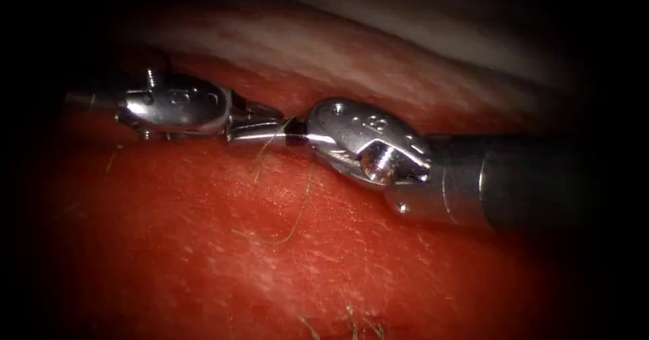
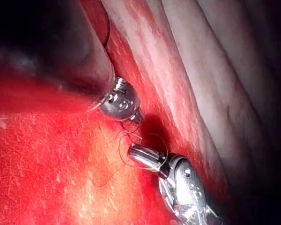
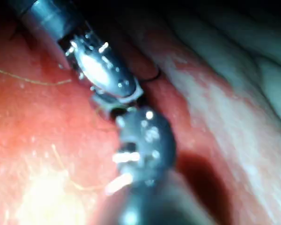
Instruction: Wound Closure
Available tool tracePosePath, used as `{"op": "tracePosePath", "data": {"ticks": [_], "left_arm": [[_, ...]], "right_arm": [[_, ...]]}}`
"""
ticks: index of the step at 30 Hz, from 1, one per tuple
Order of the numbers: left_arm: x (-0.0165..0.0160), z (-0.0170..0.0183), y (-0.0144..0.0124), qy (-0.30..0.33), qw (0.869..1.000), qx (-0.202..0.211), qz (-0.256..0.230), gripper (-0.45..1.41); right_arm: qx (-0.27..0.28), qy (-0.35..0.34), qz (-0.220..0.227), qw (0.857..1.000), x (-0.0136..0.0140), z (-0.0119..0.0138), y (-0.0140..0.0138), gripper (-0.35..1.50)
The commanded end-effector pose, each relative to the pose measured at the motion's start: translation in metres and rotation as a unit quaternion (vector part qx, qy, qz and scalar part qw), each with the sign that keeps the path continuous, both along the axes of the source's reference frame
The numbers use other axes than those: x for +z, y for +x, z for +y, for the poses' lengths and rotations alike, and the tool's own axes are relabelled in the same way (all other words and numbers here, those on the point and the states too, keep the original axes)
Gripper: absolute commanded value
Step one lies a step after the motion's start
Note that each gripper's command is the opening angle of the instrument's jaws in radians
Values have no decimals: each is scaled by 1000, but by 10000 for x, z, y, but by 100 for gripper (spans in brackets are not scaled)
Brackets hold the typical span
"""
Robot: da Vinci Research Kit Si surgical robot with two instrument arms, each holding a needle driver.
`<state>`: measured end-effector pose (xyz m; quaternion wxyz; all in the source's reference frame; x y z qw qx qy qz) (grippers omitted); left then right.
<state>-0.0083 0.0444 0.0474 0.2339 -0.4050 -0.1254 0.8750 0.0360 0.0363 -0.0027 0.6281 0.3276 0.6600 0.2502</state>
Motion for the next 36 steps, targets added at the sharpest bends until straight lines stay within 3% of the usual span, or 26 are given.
{"op": "tracePosePath", "data": {"ticks": [1,3,7,9,11,22,30,31,32,33,34,36], "left_arm": [[7,-3,-5,0,1000,1,-1,-35],[9,2,-5,0,1000,2,-2,-35],[10,4,-5,0,1000,2,-2,-35],[9,2,-7,0,1000,2,-2,-35],[8,0,-8,1,1000,3,-3,-35],[3,-5,-13,2,1000,6,-6,-35],[-1,-11,-13,4,1000,10,-6,-35],[-1,-12,-12,4,1000,11,-6,-35],[-2,-12,-11,4,1000,11,-6,-35],[-2,-13,-9,4,1000,12,-7,-35],[-3,-14,-7,4,1000,13,-7,-35],[-7,-19,0,5,1000,18,-9,-35]], "right_arm": [[-15,-6,5,1000,-1,8,9,-16],[-75,-13,14,997,-5,5,10,-1],[-95,-19,15,995,-7,0,11,31],[-112,-21,24,993,-11,-7,12,61],[-128,-23,19,991,-13,-12,14,73],[-203,-41,15,978,-18,-38,22,78],[-240,-68,-40,968,3,-62,38,78],[-241,-71,-52,966,5,-62,40,76],[-245,-74,-60,965,7,-63,42,61],[-267,-76,-66,958,8,-65,42,-16],[-279,-76,-70,955,8,-64,42,-35],[-268,-78,-81,957,7,-57,39,-35]]}}
